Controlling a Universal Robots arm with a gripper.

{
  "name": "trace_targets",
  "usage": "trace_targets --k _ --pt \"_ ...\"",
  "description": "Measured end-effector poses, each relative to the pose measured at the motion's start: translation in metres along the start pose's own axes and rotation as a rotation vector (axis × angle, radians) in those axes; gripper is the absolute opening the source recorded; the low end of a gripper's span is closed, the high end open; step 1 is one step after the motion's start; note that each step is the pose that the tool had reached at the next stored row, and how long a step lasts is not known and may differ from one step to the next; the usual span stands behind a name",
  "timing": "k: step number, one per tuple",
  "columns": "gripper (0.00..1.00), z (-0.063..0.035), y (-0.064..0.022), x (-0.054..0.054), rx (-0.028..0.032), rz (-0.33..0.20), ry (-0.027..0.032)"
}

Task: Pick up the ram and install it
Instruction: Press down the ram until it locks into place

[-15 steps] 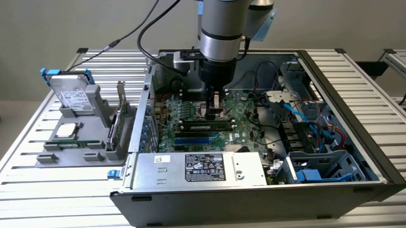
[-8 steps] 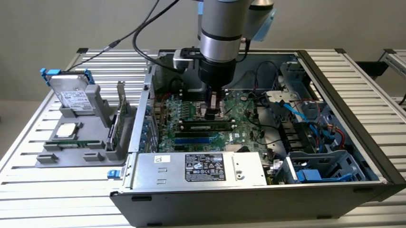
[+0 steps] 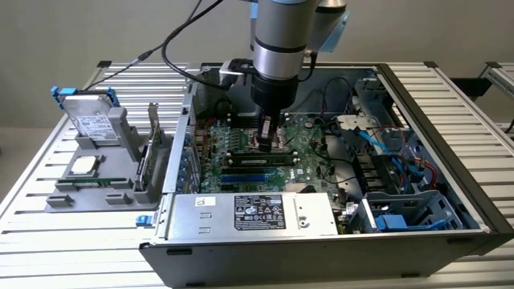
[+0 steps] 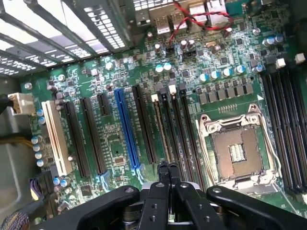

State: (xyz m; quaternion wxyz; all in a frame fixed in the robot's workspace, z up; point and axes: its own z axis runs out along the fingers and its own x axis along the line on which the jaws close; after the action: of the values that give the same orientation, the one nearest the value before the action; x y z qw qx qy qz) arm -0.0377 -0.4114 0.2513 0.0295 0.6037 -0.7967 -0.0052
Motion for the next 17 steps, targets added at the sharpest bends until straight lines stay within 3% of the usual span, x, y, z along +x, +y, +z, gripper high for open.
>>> trace_targets --k 16,17 --pt "0.10 0.0009 0.0000 -0.0001 -0.0110 0.269 -0.0118" --pt "0.10 0.0011 0.0000 -0.0001 -0.0131 0.322 -0.0142"
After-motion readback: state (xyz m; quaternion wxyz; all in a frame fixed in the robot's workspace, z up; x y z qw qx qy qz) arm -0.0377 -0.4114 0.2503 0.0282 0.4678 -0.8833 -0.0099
